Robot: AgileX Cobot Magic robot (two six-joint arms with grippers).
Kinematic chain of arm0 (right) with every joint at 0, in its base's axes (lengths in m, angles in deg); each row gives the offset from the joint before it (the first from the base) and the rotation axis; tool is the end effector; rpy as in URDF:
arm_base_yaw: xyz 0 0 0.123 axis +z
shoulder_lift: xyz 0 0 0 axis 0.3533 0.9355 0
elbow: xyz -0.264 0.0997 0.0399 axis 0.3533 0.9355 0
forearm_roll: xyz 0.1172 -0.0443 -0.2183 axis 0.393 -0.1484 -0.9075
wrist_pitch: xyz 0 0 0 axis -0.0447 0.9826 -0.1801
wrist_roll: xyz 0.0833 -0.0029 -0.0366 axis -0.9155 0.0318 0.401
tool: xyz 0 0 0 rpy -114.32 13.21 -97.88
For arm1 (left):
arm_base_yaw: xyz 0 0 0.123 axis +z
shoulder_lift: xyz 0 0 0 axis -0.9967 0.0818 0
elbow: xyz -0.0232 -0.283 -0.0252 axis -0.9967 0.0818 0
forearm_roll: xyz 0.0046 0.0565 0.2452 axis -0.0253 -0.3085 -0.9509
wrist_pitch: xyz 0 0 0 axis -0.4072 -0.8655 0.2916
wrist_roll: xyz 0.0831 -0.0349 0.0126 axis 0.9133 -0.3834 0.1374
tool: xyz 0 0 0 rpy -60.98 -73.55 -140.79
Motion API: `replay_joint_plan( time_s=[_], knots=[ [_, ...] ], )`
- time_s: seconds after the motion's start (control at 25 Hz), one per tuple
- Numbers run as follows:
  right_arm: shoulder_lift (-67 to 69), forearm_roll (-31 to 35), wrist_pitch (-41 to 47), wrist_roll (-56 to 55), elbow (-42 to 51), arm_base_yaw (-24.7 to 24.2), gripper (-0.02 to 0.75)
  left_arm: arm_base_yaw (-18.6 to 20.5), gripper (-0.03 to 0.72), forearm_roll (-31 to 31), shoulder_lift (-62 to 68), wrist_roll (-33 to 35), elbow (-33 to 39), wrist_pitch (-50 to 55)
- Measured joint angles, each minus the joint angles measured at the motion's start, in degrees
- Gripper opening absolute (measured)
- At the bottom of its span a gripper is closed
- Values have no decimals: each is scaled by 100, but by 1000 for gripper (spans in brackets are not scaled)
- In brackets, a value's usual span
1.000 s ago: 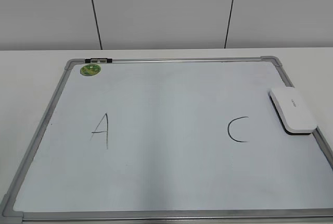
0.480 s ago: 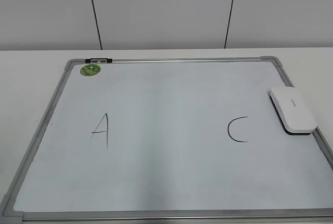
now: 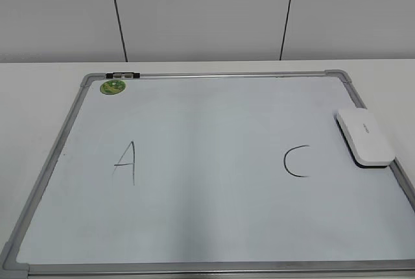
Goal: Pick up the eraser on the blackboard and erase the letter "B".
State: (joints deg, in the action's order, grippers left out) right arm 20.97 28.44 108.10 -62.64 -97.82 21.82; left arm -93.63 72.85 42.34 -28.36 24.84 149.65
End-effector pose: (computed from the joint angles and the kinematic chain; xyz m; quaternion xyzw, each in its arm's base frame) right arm 0.0462 0.0053 0.2608 -0.0193 0.9482 0.0253 0.3160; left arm 0.0695 -0.0135 0.2623 0.0922 0.9539 -0.0333 0.2836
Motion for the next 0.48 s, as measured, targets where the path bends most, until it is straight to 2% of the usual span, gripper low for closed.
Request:
replay_joint_plan(
  time_s=[0.48],
  knots=[
    [0, 0, 0, -13, 0, 0, 504, 0, 410, -48, 0, -88, 0, 22]
  ],
)
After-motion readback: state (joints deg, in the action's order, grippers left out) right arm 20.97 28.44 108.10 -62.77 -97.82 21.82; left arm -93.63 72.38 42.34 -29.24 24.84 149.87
